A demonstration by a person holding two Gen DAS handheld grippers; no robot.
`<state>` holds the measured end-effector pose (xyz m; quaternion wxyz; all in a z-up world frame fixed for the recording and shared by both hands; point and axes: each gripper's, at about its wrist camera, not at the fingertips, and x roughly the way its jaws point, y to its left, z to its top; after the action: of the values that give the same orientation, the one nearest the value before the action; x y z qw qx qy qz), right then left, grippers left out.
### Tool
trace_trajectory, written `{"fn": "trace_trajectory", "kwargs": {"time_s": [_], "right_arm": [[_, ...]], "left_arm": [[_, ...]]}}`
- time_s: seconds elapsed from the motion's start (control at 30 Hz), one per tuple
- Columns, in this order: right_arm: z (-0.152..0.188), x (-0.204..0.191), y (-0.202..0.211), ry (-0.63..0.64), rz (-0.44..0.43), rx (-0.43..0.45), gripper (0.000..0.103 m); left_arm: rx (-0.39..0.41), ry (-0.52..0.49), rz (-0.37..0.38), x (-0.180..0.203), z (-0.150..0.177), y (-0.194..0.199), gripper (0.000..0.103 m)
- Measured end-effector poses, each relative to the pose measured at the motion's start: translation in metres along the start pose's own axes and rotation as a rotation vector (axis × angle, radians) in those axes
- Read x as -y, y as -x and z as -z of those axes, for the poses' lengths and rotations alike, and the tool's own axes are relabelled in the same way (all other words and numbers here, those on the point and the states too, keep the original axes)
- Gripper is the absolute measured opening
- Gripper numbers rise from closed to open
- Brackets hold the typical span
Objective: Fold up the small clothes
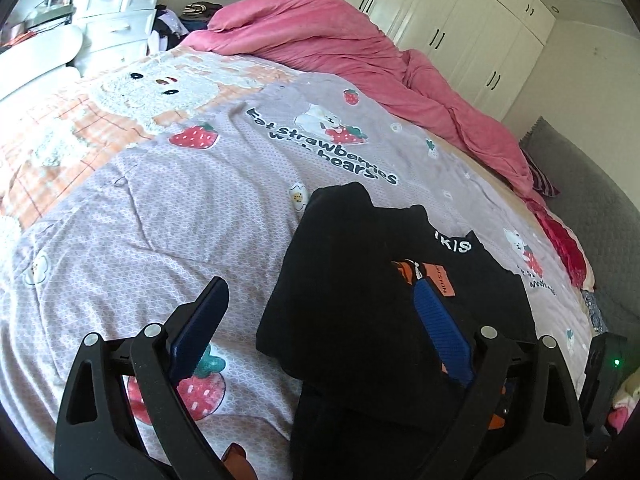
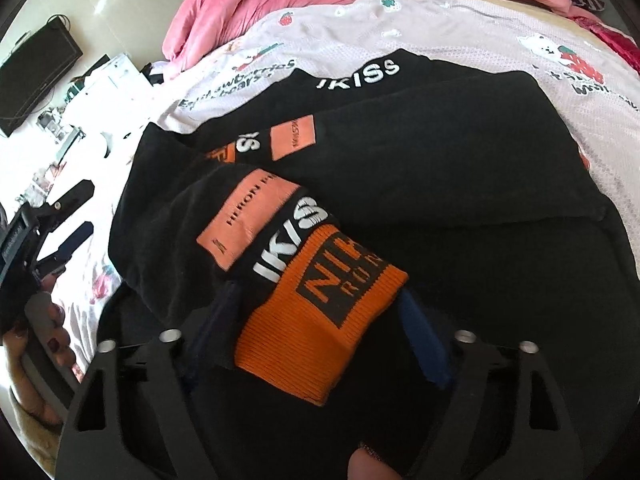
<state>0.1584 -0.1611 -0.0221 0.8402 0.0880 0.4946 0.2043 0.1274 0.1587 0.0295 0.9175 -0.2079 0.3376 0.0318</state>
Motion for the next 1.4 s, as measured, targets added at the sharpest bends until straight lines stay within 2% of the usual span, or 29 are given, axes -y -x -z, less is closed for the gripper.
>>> {"fn": "trace_trajectory", "kwargs": {"time_s": [0.03,0.07,0.13,0.17,0.47,0.77,1.03,1.33,1.4], "right_arm": [[-0.001,-0.001,0.0,-0.001,-0.01,0.006,0.056],[-0.002,-0.004,-0.001,0.006,-0.015,0.01,0.049],[-0.003,-0.009,-0.002,0.025,-0.009,0.018,0.015],[-0.003,-0.011,-0.001,0.038,-0.007,0.028,0.011],[-0.035,-0.028,0.039,0.152,-0.026,0.192,0.007],[-0.078,-0.027,0.072,0.253,0.066,0.316,0.007],[-0.097,0.001,0.075,0.269,0.17,0.342,0.007],[-0.094,0.023,0.07,0.227,0.185,0.33,0.007],[-0.093,0.025,0.07,0.218,0.185,0.327,0.007]], "left_arm": [[-0.001,0.001,0.003,0.0,0.0,0.0,0.087],[-0.001,0.001,0.004,0.0,0.0,0.0,0.087],[0.0,0.004,0.005,0.0,0.0,0.0,0.087],[0.001,0.006,0.006,0.0,0.0,0.0,0.087],[0.004,0.016,0.008,-0.001,-0.001,0.002,0.087],[0.016,-0.007,0.01,0.01,-0.001,0.009,0.087],[0.006,0.004,0.014,0.02,-0.001,0.007,0.087],[0.009,-0.006,-0.016,0.031,-0.011,0.003,0.087],[-0.002,-0.015,-0.022,0.036,-0.014,-0.001,0.081]]}}
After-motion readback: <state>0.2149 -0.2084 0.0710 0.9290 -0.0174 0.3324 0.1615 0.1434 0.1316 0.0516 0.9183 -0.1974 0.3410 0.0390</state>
